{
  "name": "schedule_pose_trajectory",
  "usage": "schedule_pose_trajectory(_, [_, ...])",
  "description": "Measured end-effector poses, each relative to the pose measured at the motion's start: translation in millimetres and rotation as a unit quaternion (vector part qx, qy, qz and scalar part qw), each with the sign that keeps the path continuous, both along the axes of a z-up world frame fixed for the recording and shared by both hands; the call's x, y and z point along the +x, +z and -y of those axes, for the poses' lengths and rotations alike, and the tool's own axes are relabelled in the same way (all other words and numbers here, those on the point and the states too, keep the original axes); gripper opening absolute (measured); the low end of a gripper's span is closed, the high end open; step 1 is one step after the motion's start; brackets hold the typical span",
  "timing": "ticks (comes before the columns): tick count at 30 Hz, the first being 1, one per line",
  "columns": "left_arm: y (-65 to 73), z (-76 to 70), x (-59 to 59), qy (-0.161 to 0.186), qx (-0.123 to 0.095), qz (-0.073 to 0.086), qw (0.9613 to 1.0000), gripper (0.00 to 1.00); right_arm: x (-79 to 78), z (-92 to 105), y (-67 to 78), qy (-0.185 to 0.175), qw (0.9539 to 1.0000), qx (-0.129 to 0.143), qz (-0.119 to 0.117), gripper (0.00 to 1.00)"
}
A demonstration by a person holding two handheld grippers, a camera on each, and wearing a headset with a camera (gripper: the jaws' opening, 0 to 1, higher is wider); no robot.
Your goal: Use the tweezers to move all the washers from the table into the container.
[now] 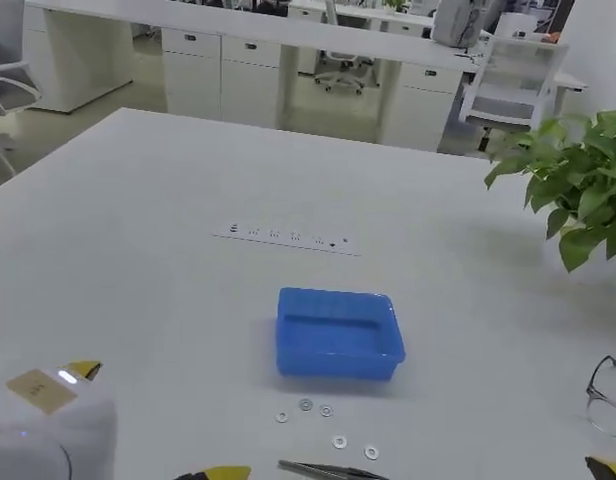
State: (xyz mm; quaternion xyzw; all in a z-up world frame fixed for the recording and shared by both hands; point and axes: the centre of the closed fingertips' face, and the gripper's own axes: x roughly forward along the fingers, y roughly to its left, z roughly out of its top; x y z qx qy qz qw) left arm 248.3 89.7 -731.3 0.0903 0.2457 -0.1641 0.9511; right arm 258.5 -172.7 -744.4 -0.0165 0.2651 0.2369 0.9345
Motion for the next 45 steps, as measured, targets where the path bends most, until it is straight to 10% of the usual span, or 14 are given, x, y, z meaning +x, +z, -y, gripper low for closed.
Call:
schedule_pose_trajectory(13, [-14.2, 14.8, 22.6, -0.075, 0.031, -0.005, 0.9967, 0.79, 15.2, -5.5, -16.5, 0.009, 0.9997, -0.009, -0.019, 0.97])
schedule_pose_trajectory(20, [-38.8, 34.2, 34.6, -0.185, 0.12, -0.025, 0.9752, 0.56, 13.8, -5.4, -25.1, 0.015, 0.9991, -0.006, -0.04, 0.97])
schedule_pose_trajectory(32, [-84.7, 75.2, 31.6, -0.318, 0.112, -0.106, 0.9356, 0.32, 10.8, -6.8, -33.0, 0.031, 0.9978, -0.015, -0.056, 0.97])
schedule_pose_trajectory(45, [-117.7, 99.9, 44.5, -0.356, 0.1, -0.133, 0.9194, 0.15, 6.7, -16.4, -40.9, 0.051, 0.9961, -0.013, -0.07, 0.96])
